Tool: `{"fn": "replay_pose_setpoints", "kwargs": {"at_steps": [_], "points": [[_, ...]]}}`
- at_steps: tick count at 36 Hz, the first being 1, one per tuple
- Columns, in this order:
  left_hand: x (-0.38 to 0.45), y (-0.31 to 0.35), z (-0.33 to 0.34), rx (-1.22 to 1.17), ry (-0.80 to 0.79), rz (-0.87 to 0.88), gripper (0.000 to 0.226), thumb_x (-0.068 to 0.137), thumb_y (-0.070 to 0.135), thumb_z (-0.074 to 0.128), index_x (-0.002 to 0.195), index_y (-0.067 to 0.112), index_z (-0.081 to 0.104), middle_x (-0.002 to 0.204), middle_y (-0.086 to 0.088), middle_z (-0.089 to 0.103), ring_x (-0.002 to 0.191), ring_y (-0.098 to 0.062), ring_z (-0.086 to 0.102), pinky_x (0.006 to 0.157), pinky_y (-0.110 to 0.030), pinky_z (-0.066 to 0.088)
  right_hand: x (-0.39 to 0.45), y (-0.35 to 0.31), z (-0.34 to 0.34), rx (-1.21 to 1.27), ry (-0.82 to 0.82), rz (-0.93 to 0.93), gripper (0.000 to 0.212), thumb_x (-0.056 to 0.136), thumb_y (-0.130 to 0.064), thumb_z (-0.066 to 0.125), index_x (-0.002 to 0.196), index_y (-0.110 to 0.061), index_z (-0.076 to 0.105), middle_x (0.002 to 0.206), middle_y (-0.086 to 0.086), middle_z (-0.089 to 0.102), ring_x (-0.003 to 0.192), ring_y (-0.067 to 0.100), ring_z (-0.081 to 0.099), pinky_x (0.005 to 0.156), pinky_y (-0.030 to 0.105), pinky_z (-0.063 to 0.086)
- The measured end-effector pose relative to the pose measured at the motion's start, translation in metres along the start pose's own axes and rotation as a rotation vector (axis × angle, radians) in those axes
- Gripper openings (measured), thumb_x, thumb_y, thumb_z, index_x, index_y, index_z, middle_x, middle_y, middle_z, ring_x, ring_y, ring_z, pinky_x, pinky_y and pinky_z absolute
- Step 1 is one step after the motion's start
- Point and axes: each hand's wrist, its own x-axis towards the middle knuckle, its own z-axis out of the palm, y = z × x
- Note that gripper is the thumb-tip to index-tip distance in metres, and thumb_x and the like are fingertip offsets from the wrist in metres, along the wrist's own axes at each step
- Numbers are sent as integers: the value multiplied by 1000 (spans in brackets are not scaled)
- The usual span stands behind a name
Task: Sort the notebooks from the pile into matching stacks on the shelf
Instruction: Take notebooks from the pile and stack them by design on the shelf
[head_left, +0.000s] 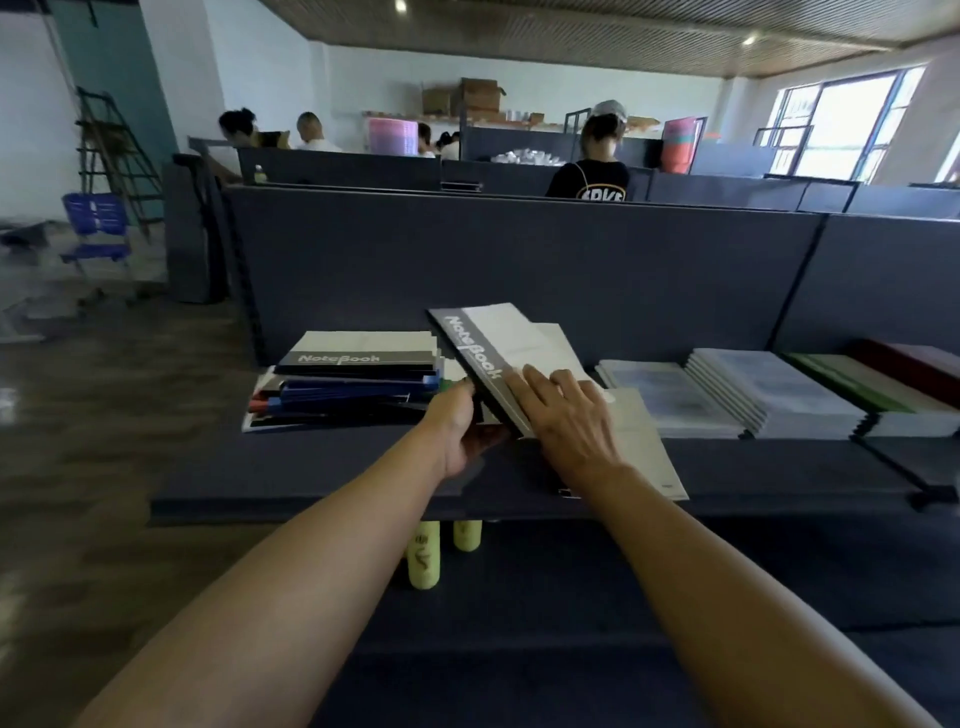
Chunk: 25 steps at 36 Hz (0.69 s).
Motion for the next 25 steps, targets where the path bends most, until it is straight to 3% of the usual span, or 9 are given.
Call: {"fn": "replay_pose_setpoints", "kwargs": {"at_steps": [3, 7, 9, 11, 13, 16, 18, 22, 25], "points": [[1, -11, 20, -33, -36, -30, 39, 103, 42, 35, 99, 14, 61, 76, -11, 66, 59, -19, 64, 52, -27, 56, -14, 15, -2, -79, -37, 85, 59, 66, -8, 74, 123, -7, 60, 114, 12, 65, 83, 31, 61, 63, 37, 48], [7, -32, 32, 116, -106, -37, 46, 102, 50, 29, 111, 15, 56, 71, -9, 69, 68, -20, 64, 62, -29, 50, -35, 38, 6, -124, -103, 164, 57, 55, -4, 79, 110, -7, 65, 92, 9, 68, 73, 29, 59, 58, 36, 46], [12, -40, 30, 232, -86, -30, 46, 101, 52, 28, 112, 16, 55, 79, -9, 71, 75, -21, 64, 65, -28, 49, -46, 45, 8, -129, -222, 176, 55, 54, -6, 83, 106, -11, 66, 89, 5, 67, 79, 28, 59, 63, 36, 49], [17, -44, 26, 389, -61, -11, 55, 100, 55, 28, 126, 14, 53, 111, -12, 67, 101, -26, 63, 84, -35, 52, -55, 49, 14, -34, -383, 164, 47, 80, -18, 70, 125, -19, 54, 112, 2, 63, 105, 25, 53, 82, 35, 46], [19, -44, 20, 524, -38, 17, 56, 100, 53, 29, 130, 12, 52, 122, -12, 61, 111, -28, 58, 98, -41, 46, -61, 53, 21, 100, -491, 183, 47, 94, -38, 51, 138, -25, 40, 132, -2, 51, 120, 21, 42, 91, 32, 40], [23, -43, 8, 596, -9, 64, 44, 103, 44, 31, 121, 12, 55, 114, -12, 63, 96, -23, 57, 90, -36, 45, -55, 55, 23, 133, -584, 146, 75, 84, -73, 39, 139, -23, 40, 136, -1, 47, 120, 21, 41, 95, 35, 39], [26, -40, -1, 616, 36, 98, 35, 103, 40, 33, 111, 13, 55, 108, -10, 63, 93, -21, 56, 85, -35, 44, -45, 58, 22, 70, -638, 98, 81, 81, -81, 31, 134, -22, 46, 132, 3, 51, 116, 23, 46, 94, 37, 37], [36, -31, -21, 628, 131, 163, 27, 103, 35, 38, 90, 17, 53, 103, -7, 62, 94, -22, 56, 92, -39, 46, -23, 55, 19, -36, -572, 59, 76, 85, -77, 16, 118, -23, 57, 119, 4, 60, 110, 23, 52, 94, 39, 38], [40, -25, -39, 665, 223, 220, 23, 102, 29, 42, 103, 15, 59, 109, -10, 64, 99, -25, 59, 88, -38, 47, -3, 40, 20, 31, -468, 117, 71, 91, -69, 18, 131, -22, 50, 129, 3, 56, 118, 23, 49, 98, 39, 36]]}}
